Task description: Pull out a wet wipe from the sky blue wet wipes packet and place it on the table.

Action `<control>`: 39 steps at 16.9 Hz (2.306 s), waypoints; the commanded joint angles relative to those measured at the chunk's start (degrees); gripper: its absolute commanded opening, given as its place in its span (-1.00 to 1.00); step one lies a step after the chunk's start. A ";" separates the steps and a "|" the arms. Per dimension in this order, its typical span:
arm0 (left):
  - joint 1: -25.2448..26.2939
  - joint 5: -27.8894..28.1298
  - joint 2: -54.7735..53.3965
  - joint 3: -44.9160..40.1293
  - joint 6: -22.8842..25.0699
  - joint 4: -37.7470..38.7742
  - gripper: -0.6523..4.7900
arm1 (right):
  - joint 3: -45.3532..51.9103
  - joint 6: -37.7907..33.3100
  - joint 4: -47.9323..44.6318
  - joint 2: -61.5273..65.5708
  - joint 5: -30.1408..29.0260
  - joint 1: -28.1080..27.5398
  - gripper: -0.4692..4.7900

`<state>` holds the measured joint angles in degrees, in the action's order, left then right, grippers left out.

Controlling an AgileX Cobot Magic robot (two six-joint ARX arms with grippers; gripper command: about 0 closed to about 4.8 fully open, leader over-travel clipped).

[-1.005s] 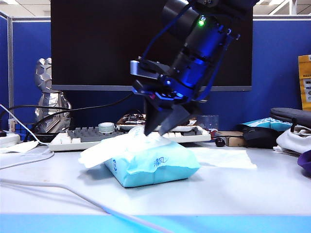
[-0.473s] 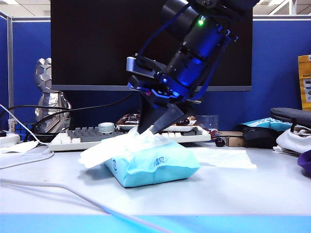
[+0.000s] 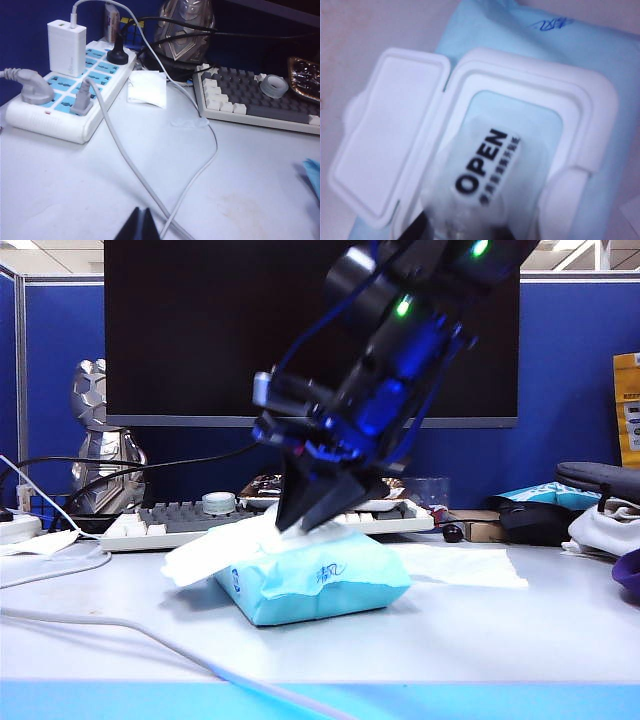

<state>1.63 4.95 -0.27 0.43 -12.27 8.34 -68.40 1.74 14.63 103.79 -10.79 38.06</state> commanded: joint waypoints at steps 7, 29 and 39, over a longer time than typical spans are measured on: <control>0.00 -0.02 0.17 -0.13 0.24 -0.26 -0.77 | -6.62 0.31 3.91 0.79 7.56 0.55 -0.84; 0.00 -0.04 0.17 -0.13 0.22 -0.26 -0.77 | -26.08 10.10 19.61 -5.35 34.56 -6.14 -0.84; 0.00 -0.04 0.17 -0.13 0.24 -0.26 -0.77 | -26.08 11.54 29.79 -5.46 39.69 -7.32 -0.84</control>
<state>1.63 4.97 -0.27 0.40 -12.27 8.34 -94.13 13.21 42.98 98.83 26.55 30.72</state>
